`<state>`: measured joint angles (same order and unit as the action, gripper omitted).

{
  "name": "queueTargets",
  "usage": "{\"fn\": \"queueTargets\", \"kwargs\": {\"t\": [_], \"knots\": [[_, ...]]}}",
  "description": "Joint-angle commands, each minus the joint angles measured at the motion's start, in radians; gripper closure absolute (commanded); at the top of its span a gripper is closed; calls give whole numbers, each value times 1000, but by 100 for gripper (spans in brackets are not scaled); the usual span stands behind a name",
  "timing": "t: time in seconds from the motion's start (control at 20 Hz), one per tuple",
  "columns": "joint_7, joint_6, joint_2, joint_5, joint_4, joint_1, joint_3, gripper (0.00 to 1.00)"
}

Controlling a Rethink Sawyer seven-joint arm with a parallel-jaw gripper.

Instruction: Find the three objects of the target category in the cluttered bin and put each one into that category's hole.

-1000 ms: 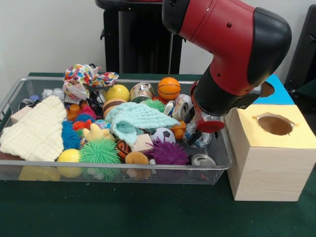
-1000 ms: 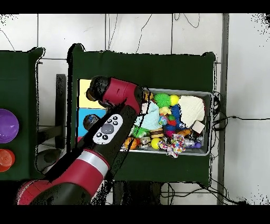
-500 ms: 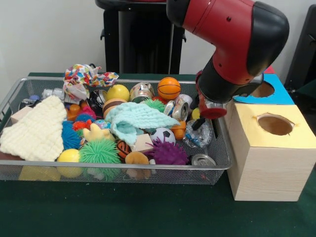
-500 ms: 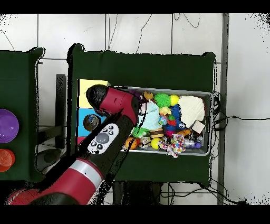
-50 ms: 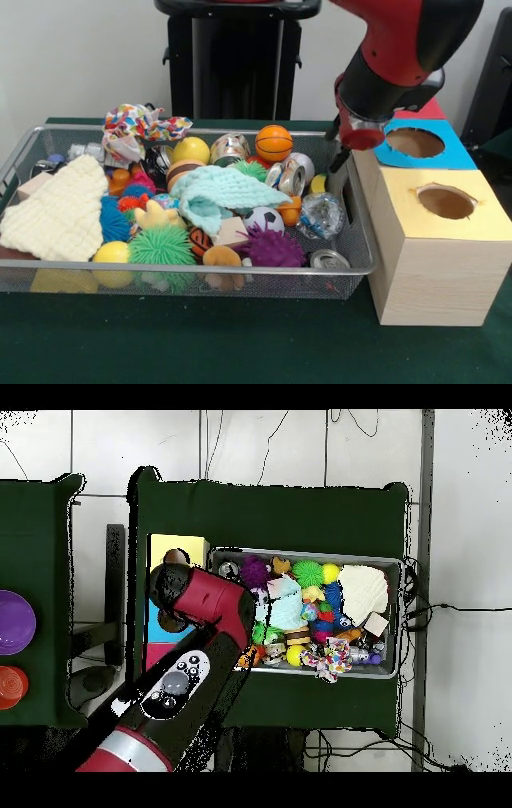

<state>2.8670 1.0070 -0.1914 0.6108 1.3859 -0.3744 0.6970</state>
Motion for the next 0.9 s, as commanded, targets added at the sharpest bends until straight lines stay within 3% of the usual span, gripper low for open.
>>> {"fn": "queueTargets", "kwargs": {"t": [0.05,0.2,0.3,0.4,0.6,0.9], "knots": [[1,-428,-111,114,297,46,-266,0],[-67,-704,-177,100,411,117,-395,0],[-76,-846,-220,46,472,188,-493,0],[-50,-908,-237,-27,493,232,-539,0],[-6,-913,-227,-109,485,235,-524,0],[8,-869,-257,-159,514,269,-552,0]]}}
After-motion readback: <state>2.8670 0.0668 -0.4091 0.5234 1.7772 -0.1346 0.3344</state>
